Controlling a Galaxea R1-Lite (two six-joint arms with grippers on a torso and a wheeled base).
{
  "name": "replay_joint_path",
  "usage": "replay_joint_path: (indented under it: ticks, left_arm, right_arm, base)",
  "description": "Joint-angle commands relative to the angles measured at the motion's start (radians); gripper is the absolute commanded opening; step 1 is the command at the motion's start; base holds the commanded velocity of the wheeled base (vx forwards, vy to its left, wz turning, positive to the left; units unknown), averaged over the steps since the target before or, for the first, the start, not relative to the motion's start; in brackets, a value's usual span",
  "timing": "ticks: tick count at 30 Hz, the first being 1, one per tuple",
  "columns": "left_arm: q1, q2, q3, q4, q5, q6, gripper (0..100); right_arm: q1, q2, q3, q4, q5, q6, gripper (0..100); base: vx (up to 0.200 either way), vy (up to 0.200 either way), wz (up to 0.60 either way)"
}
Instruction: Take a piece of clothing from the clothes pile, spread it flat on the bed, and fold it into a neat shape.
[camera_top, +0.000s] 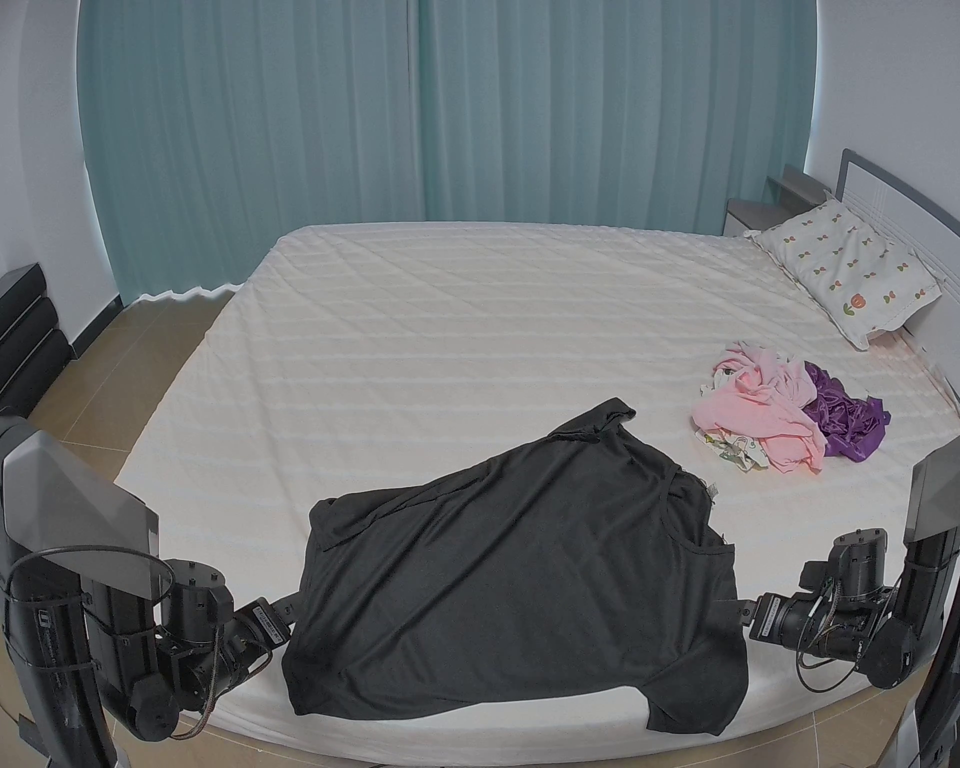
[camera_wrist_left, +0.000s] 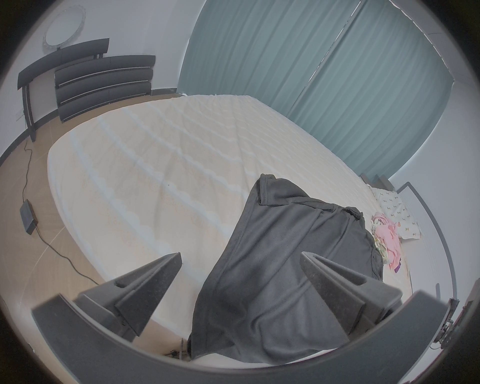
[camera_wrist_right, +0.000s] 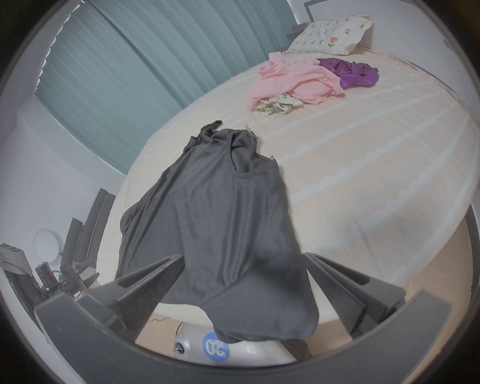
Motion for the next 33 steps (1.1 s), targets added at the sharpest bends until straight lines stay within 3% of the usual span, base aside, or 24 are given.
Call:
replay_joint_path:
  ticks: [1, 8, 13, 18, 24, 29, 33]
  left_arm:
    - [0.004, 0.027, 0.005, -0.004, -0.001, -0.003, 100]
    - [0.002, 0.029, -0.004, -0.005, -0.002, -0.03, 100]
    - [-0.001, 0.05, -0.021, -0.005, -0.002, -0.047, 100]
    - [-0.01, 0.07, -0.092, -0.01, 0.002, -0.102, 100]
    - [-0.041, 0.071, -0.207, 0.013, 0.007, -0.073, 100]
    - [-0.059, 0.108, -0.397, 0.202, 0.013, -0.024, 100]
    - [-0.071, 0.128, -0.402, 0.223, 0.036, -0.018, 100]
  right_arm:
    - [0.006, 0.044, 0.014, -0.026, -0.002, 0.001, 100]
    - [0.006, 0.067, 0.014, -0.028, -0.002, 0.0, 100]
    - [0.021, 0.072, 0.014, -0.025, -0.009, 0.001, 100]
    - [0.043, 0.096, 0.014, -0.028, -0.067, 0.008, 100]
    - [0.046, 0.104, 0.014, -0.026, -0.068, 0.018, 100]
    - [0.046, 0.104, 0.014, -0.026, -0.07, 0.023, 100]
    - [0.046, 0.104, 0.014, -0.028, -0.07, 0.02, 100]
  base:
    - [0.2, 0.0, 0.0]
    - [0.2, 0.0, 0.0]
    - [0.0, 0.0, 0.0]
    - [0.0, 0.0, 0.0]
    - [0.0, 0.0, 0.0]
    - [0.0, 0.0, 0.0]
    - [0.0, 0.0, 0.0]
